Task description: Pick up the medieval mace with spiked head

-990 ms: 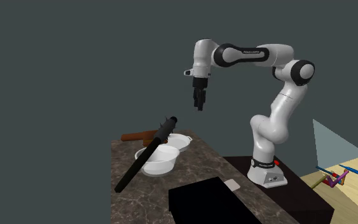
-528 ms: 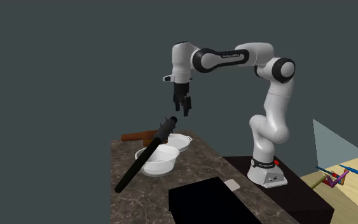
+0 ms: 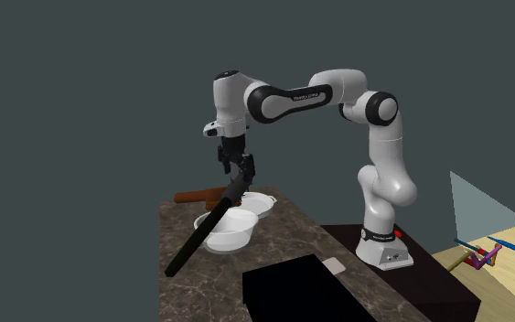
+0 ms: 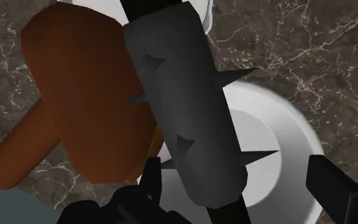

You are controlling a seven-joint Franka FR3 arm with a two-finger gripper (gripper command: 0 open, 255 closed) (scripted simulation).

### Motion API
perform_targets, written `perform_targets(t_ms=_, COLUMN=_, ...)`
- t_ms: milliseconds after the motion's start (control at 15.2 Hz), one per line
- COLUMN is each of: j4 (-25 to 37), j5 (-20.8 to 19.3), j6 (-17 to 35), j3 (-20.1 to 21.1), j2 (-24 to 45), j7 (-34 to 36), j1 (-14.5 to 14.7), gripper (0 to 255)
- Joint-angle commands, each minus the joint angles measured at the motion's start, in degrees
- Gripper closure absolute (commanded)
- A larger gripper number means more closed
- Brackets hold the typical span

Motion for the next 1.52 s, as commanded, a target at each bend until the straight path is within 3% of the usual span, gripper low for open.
perform_targets(t_ms=0, j4=4.3, j5=-2.3, j6=-0.8, j3=1.0, j2=4.5, j7=-3.5, j1=1.1, gripper=0)
perform_targets(t_ms=330, j4=13.3, j5=-7.1, j6=-2.9, j3=2.8, j2=13.6, j7=-10.3, j1=4.2, gripper=0)
perform_targets(t_ms=924, j4=7.0, j5=-7.2, j6=2.9, j3=2.8, j2=13.3, j7=-8.8, j1=3.8, gripper=0)
perform_targets(t_ms=990, j4=7.2, j5=-7.2, j6=2.8, j3=2.8, j2=13.3, j7=-8.8, j1=3.8, gripper=255)
perform_targets(t_ms=1452, j4=7.3, j5=-7.2, j6=2.7, j3=2.8, j2=13.5, j7=-8.8, j1=3.8, gripper=255)
